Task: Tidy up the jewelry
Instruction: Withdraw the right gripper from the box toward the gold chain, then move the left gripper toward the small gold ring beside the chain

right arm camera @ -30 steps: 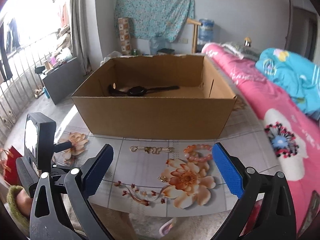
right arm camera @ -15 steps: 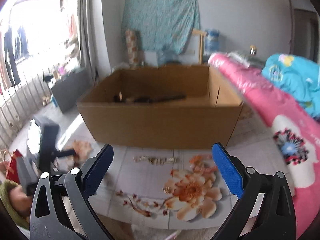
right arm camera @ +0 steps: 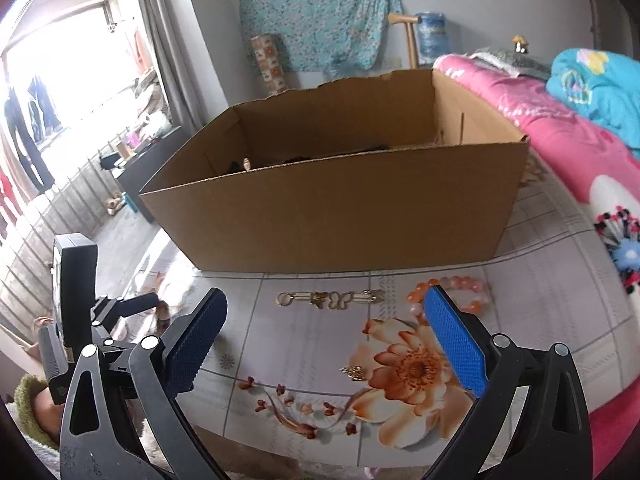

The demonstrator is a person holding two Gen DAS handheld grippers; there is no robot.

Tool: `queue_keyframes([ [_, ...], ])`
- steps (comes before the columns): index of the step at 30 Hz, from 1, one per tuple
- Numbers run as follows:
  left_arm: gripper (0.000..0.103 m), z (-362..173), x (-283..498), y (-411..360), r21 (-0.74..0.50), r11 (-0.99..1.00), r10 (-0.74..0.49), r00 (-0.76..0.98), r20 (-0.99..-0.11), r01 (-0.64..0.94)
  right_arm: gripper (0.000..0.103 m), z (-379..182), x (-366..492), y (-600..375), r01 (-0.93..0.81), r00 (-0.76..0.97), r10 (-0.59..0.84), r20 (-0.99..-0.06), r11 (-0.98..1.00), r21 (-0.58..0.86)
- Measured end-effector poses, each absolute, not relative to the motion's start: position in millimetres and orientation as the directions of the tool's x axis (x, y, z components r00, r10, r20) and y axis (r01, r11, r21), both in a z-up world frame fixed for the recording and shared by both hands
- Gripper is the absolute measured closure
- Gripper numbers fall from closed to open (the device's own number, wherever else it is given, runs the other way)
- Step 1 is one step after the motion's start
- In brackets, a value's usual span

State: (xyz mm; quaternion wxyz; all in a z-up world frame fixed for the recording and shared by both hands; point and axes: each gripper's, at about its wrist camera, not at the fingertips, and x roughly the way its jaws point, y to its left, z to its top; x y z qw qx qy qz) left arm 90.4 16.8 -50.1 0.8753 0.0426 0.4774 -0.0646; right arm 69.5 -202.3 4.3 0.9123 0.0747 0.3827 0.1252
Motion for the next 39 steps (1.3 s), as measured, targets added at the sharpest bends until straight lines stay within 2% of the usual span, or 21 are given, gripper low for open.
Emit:
queue_keyframes([
  [14, 0.004, -49.1, 98.4, 12.7, 0.012, 0.991, -0.062, 0.529, -0.846, 0.135, 0.008, -2.8, 82.8, -205.6, -0.242, 0.606, 0.417, -0.677, 0.908, 0.343],
  [26, 0.004, -50.1, 96.3, 11.3, 0.012, 0.991, -0.062, 0.525, -0.849, 0.137, 0.009, -0.7, 79.7, -197.6, -0.267, 0.594, 0.431, -0.679, 0.902, 0.339],
  [34, 0.004, -49.7, 96.8, 12.5, 0.013, 0.985, -0.078, 0.519, -0.851, 0.170, 0.012, 2.1, 76.3, -196.6, -0.256, 0.602, 0.416, -0.682, 0.909, 0.329],
  [39, 0.006, -39.8, 86.9, 23.3, -0.052, 0.984, -0.139, 0.561, -0.816, 0.168, 0.014, 5.3, 71.7, -202.4, -0.229, 0.620, 0.386, -0.683, 0.922, 0.313],
])
